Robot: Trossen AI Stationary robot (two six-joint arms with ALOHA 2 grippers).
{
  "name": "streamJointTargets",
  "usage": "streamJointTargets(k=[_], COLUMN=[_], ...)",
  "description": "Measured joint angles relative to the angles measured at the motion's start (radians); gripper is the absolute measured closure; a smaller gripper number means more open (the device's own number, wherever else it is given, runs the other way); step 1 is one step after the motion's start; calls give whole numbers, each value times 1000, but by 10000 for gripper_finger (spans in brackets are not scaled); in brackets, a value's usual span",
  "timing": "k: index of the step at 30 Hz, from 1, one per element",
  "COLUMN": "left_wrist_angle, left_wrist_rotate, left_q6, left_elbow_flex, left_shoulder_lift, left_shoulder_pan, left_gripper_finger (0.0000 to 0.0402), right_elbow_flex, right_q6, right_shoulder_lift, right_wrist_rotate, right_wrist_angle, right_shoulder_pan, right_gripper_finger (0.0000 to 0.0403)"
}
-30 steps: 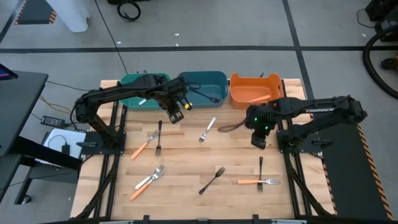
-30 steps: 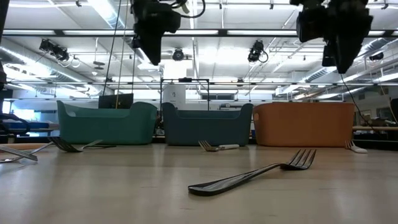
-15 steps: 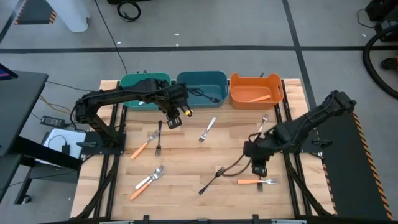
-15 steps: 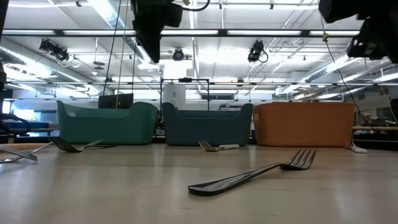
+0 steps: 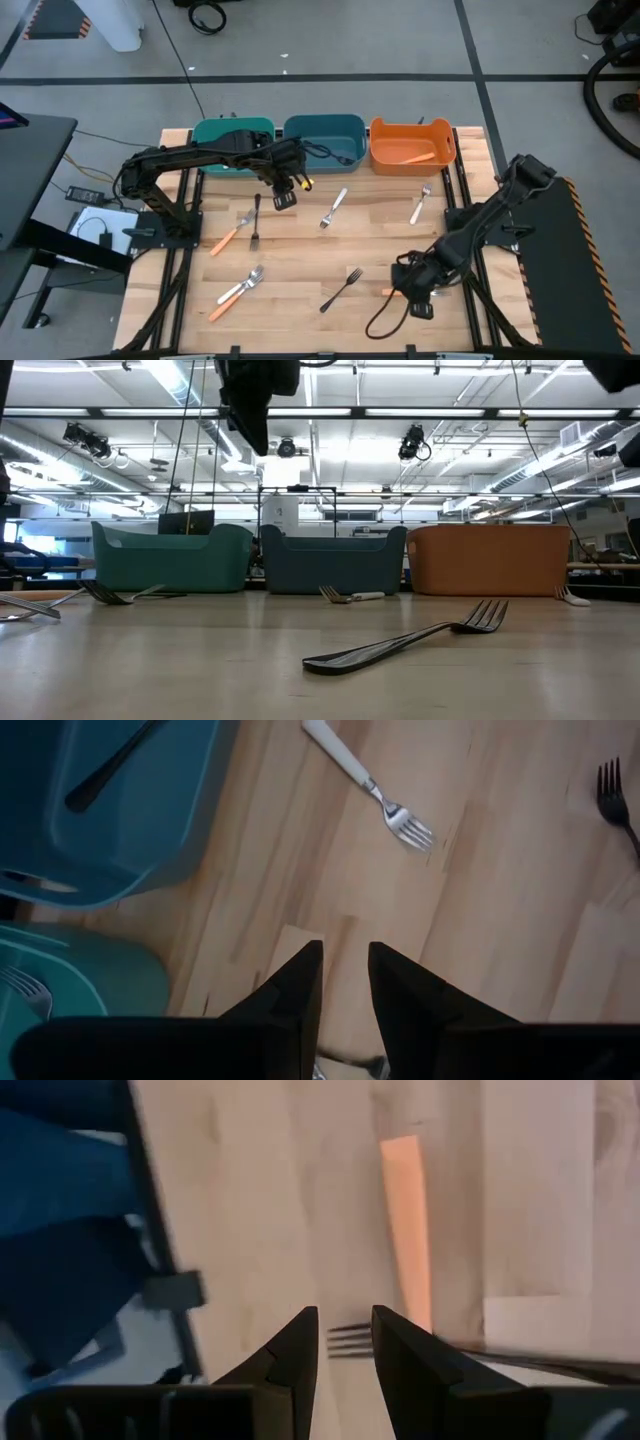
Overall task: Sort silverware by color (type)
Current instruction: Put the yellow fork into the orange bin
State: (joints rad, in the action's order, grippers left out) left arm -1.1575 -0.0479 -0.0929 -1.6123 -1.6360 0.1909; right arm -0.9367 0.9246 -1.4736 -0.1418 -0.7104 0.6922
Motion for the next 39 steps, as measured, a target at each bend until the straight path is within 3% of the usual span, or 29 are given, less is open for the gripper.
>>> streamJointTargets(k=[14, 39], left_wrist_angle=[48, 98], left_wrist_rotate=[0, 0], left_q6=[-27, -26], left_elbow_flex=[0, 0], left_shoulder_lift=[0, 0], left_shoulder_pan=[0, 0], left_gripper_finger=[308, 308], right_elbow_flex=[0, 47], right_q6=[69, 183], right_shoulder_lift=[-177, -177], right_wrist_rotate=[37, 26], right_wrist_angle=[-17, -32], right_shoulder_pan=[34, 78], right_gripper_finger=[299, 299])
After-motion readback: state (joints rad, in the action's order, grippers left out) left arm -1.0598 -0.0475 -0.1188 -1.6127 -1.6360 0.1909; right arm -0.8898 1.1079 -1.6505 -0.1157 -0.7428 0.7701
